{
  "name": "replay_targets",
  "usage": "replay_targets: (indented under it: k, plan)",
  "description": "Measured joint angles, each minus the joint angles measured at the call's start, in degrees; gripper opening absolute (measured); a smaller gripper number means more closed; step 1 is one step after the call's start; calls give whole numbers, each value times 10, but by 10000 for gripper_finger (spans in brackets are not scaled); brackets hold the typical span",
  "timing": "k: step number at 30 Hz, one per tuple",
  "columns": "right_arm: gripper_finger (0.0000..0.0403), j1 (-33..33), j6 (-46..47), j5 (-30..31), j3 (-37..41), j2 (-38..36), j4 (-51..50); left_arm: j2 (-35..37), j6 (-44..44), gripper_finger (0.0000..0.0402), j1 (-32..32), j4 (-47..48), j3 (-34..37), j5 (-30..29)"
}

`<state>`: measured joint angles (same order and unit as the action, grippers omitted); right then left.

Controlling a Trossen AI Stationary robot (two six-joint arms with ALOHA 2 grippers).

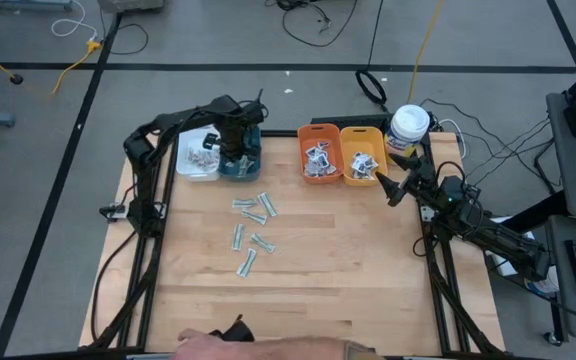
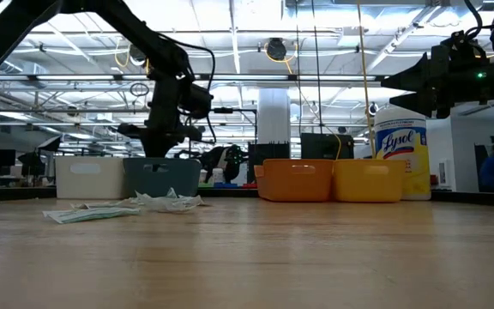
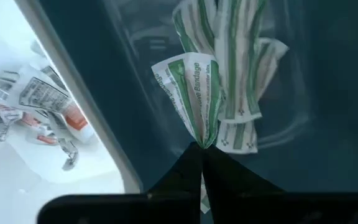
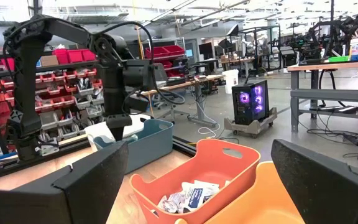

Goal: Pick & Place First Aid Supplies
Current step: Put the bandage pack into the blue bin

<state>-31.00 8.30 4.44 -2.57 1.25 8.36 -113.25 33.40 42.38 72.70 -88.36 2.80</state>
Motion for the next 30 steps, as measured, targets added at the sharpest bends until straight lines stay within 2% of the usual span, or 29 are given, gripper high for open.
replay_targets:
  k: [5, 14, 17, 23, 30]
  plan:
    - [392, 0, 0, 0, 0, 0, 0, 0, -1, 55, 1, -22, 0, -16]
    - [392, 0, 0, 0, 0, 0, 0, 0, -2, 214, 1, -28, 0, 6]
    - [392, 0, 0, 0, 0, 0, 0, 13, -1, 252, 1, -24, 1, 6]
    - [392, 0, 0, 0, 0, 0, 0, 55, 27, 281, -6, -21, 1, 2]
    - [392, 0, 0, 0, 0, 0, 0, 101, 66, 268, -44, 4, 1, 2]
